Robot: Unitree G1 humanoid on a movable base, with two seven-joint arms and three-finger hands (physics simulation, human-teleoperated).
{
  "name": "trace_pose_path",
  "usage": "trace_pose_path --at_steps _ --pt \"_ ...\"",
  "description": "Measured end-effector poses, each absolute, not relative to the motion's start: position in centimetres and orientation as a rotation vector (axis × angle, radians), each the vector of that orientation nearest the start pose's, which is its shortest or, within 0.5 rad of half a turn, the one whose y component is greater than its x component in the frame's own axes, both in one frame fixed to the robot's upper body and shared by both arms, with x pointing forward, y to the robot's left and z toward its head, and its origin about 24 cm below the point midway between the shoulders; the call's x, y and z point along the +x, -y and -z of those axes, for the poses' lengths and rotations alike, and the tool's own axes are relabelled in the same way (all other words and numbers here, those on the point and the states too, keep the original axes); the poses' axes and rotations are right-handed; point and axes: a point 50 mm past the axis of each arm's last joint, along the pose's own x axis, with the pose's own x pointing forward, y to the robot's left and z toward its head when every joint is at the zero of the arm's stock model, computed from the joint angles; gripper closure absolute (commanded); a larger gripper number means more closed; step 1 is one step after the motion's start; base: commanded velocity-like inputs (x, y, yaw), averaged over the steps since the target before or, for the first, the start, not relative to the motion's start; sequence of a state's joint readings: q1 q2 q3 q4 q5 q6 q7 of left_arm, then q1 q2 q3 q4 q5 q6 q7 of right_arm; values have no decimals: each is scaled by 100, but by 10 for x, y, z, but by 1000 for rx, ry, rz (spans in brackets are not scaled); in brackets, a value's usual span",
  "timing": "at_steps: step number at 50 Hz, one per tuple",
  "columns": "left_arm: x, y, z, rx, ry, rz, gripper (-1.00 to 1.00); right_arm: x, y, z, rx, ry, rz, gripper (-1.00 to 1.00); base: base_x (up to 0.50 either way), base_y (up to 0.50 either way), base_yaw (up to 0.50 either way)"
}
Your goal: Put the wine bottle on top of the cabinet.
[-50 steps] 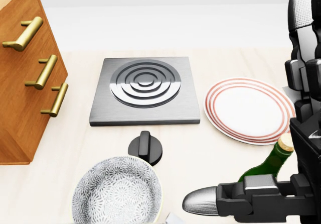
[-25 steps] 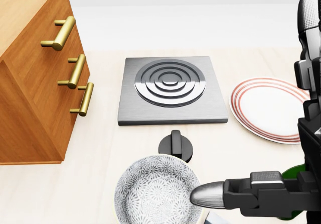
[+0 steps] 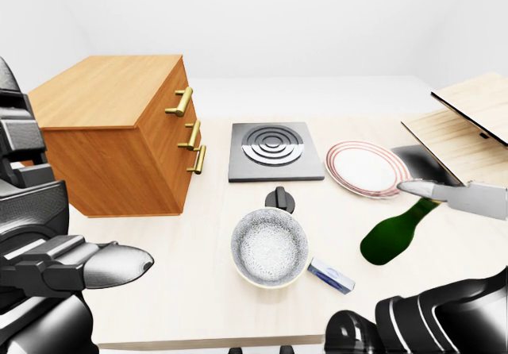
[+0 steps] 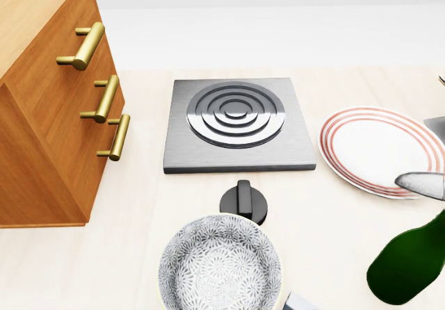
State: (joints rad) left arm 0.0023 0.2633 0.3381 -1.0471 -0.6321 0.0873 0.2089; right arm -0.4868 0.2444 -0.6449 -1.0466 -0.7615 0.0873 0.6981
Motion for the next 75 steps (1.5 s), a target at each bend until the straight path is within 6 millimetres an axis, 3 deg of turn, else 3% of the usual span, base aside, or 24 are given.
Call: trace_pose_path --at_steps 12,22,27,32,38,41,47,58,75 --pt "146 -197 -255 -240 949 -15 -100 124 250 -298 -865 667 936 -100 0 0 0" --pt "146 -196 -253 -233 942 -14 -100 104 270 -289 -819 613 1083 -100 0 0 0" --pt "146 -196 -252 -229 937 -14 -100 104 273 -274 -772 599 1014 -100 0 0 0" --pt "146 -195 -251 -227 931 -13 -100 107 268 -258 -766 630 810 -100 0 0 0" --pt "146 -195 -249 -224 923 -12 -100 100 258 -269 -804 849 641 -100 0 0 0" --pt "146 -195 -249 -221 920 -12 -100 100 255 -266 -729 867 529 -100 0 0 0" --pt "146 -194 -247 -215 911 -11 -100 102 253 -244 -497 713 362 -100 0 0 0" --pt "146 -194 -247 -207 909 -12 -100 100 254 -220 -265 494 309 -100 0 0 0" --pt "145 -194 -246 -192 917 -17 -100 97 253 -208 -169 417 317 -100 0 0 0"
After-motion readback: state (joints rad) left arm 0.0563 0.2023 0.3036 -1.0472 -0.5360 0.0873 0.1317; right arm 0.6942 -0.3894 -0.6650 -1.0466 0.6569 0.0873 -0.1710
